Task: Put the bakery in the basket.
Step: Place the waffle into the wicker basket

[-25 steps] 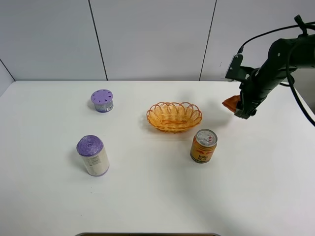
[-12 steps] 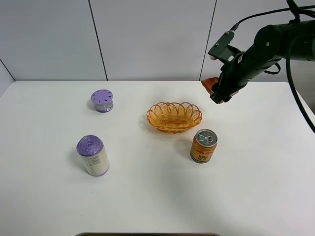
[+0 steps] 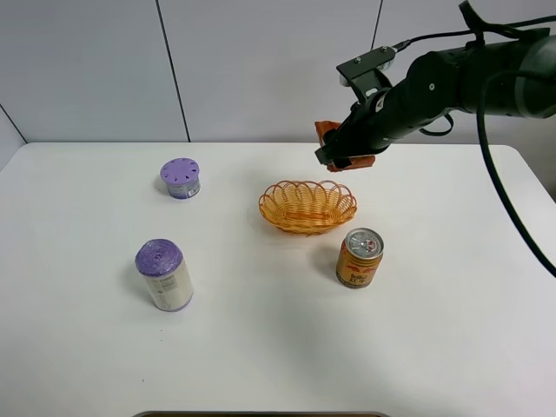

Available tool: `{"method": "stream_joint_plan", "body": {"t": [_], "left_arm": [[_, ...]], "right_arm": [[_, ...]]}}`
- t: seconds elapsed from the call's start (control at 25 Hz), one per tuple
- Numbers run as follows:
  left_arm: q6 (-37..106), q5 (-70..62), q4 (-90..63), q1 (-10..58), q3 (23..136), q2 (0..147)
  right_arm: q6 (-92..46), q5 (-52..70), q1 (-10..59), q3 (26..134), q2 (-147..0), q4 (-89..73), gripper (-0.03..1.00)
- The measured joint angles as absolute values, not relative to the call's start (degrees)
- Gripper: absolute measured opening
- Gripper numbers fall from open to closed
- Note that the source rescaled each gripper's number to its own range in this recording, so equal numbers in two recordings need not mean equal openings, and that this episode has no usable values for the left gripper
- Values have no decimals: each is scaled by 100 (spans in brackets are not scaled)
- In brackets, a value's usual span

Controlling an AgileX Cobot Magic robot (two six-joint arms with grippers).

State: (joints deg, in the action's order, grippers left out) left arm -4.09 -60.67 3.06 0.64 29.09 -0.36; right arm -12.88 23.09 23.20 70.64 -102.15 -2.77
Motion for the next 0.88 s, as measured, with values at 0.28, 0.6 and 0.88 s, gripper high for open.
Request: {"method": "stream_joint_plan", "body": {"t": [0.28, 0.6, 0.88], "left_arm": [[-409, -6067, 306, 64, 2909, -36], [-409, -6067, 306, 64, 2909, -36], [-409, -6067, 306, 64, 2909, -36]], "right_arm": [[522, 1904, 2693, 6994, -10215, -198, 0], [1172, 1217, 2750, 6334, -10215, 0, 0], [1179, 612, 2755, 6207, -10599, 49, 0]]}}
